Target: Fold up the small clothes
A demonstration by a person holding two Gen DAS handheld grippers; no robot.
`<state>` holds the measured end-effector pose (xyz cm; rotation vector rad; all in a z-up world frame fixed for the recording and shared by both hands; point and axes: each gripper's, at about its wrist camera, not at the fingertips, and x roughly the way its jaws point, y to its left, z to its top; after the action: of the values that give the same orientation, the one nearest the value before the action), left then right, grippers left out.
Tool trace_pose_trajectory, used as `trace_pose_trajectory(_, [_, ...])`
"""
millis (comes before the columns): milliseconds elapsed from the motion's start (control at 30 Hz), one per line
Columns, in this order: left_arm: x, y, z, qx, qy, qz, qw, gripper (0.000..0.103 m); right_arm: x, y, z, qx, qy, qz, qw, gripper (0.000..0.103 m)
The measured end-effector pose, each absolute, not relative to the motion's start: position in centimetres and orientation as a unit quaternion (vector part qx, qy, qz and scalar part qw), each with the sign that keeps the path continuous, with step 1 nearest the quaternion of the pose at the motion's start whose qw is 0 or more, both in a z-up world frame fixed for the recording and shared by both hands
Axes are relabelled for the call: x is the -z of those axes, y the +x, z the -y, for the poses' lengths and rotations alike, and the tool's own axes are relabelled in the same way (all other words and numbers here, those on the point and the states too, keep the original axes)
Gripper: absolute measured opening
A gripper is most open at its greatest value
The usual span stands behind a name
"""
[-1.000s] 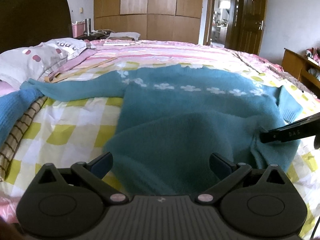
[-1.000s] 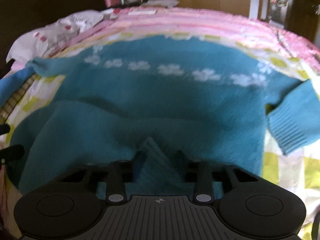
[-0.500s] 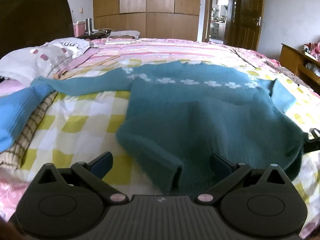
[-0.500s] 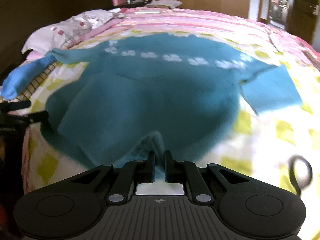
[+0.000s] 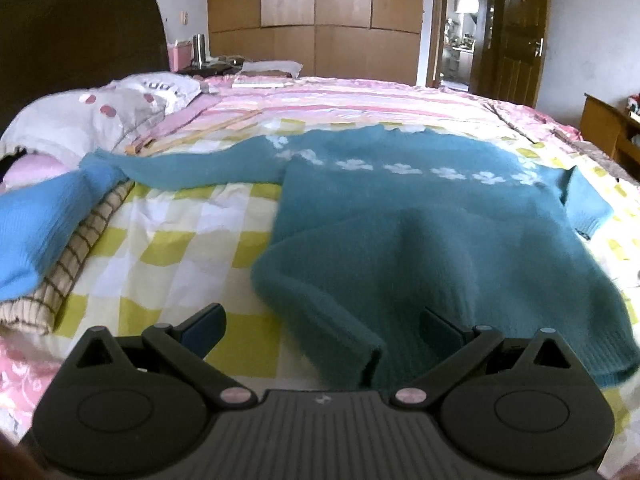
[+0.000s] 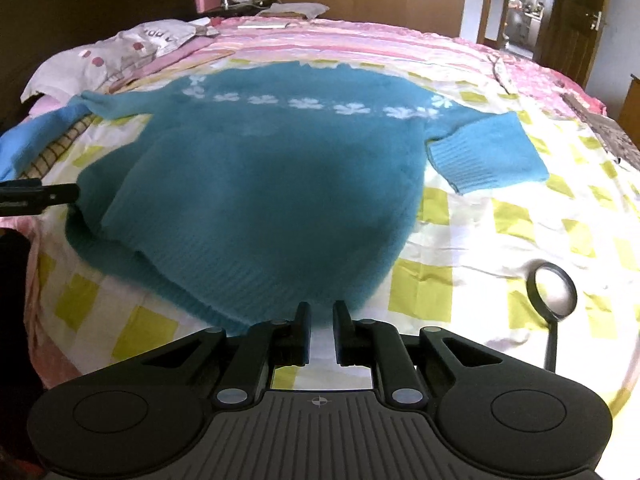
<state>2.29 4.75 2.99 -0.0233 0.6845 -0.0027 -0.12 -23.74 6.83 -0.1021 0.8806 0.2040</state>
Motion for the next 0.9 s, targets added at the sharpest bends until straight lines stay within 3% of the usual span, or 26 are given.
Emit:
trace_pose_trajectory(200, [-1.9, 3.4, -3.3, -0.010, 0.020, -0.360, 0.933, 0.103, -7.3, -0.4, 22.5, -0.121, -0.011, -0.401, 0.908, 0.014])
trace_pose_trajectory(300, [-1.5, 3.8, -3.3, -0.016, 0.020, -0.378, 0.926, 0.091, -6.8, 0.2, 21.0, -0.143, -0.005, -0.398, 0.906, 0.014])
trace_pose_trajectory(400, [-1.2, 3.9, -3.6, -0.017, 0.013, -0.393, 0.919, 0.070, -6.1, 0.7, 19.5, -0.160, -0.001, -0.402, 0.902, 0.014])
trace_pose_trajectory(467, [-1.0, 4.0, -3.9, -0.016, 0.007, -0.410, 0.912, 0.049, -5.8, 0.8, 18.7, -0.169, -0.003, -0.403, 0.899, 0.014])
trace_pose_trajectory(567, [-0.4, 3.9, -4.6, -0.012, -0.011, -0.432, 0.901, 0.029, -5.6, 0.8, 18.0, -0.174, -0.002, -0.404, 0.898, 0.014])
trace_pose_trajectory(900, [-0.6, 1.8, -6.2, -0.022, -0.002, -0.456, 0.890, 0.022, -5.2, 0.6, 17.7, -0.172, 0.006, -0.407, 0.897, 0.014])
